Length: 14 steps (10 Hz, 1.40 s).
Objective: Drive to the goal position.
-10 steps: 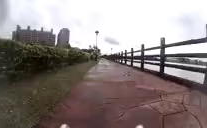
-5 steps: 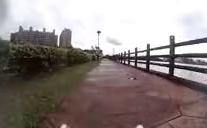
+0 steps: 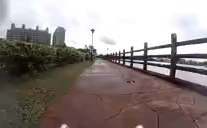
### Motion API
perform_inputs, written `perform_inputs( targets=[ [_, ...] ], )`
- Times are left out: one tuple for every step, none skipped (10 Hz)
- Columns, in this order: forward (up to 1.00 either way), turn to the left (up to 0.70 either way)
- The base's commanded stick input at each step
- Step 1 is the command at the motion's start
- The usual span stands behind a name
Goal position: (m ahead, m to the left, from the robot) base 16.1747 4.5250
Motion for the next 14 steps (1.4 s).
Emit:
perform_inputs(
  targets=[
    [0.85, 0.01],
    [0.85, 0.01],
    [0.85, 0.01],
    [0.85, 0.01],
    [0.85, 0.01],
    [0.85, 0.01],
    [0.85, 0.01],
    [0.85, 0.01],
    [0.85, 0.01],
    [0.85, -0.07],
    [0.85, -0.23],
    [0.85, -0.33],
    [0.85, -0.33],
    [0.85, -0.33]
  ],
)
